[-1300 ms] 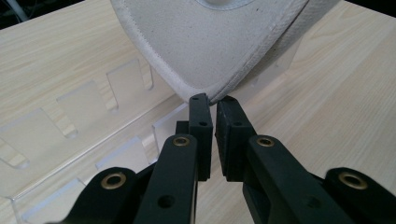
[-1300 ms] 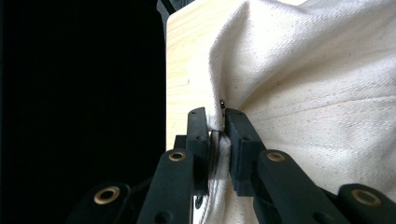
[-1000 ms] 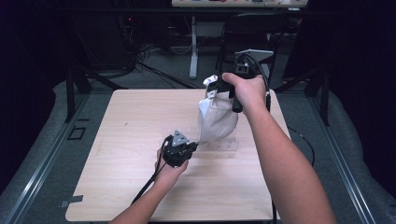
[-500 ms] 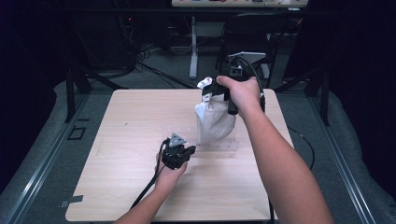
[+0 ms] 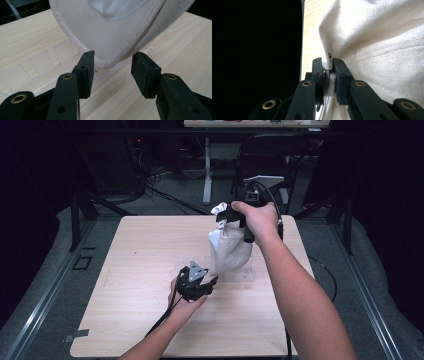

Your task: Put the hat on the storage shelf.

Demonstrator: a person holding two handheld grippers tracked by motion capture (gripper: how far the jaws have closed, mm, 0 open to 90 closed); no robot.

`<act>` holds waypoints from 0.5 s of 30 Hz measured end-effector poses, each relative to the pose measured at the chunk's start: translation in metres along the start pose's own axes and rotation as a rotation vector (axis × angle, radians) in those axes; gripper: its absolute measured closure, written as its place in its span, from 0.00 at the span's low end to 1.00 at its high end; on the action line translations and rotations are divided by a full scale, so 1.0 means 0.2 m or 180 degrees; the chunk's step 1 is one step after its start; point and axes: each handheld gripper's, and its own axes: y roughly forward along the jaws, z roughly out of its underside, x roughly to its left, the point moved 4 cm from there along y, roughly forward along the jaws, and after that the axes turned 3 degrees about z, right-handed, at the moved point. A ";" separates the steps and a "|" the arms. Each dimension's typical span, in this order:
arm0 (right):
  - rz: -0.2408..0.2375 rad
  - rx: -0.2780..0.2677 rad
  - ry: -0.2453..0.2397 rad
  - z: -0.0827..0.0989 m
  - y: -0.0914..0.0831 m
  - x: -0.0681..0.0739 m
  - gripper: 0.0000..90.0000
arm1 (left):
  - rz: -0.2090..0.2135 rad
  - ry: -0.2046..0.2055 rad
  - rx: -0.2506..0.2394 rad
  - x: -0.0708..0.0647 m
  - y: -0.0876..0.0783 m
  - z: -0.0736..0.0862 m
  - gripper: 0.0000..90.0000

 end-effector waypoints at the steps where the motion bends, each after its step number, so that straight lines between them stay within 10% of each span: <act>1: -0.0001 -0.0004 -0.0002 0.00 0.00 0.00 0.90 | 0.0000 0.0000 0.0000 0.00 0.00 0.00 0.70; 6: -0.0023 0.0011 -0.0021 0.00 0.01 0.01 0.90 | -0.0102 0.0122 0.0012 0.01 0.01 0.00 0.90; 15: -0.0018 0.0039 -0.0012 0.00 0.02 -0.01 0.90 | -0.0113 0.0105 0.0022 0.03 0.00 0.03 0.94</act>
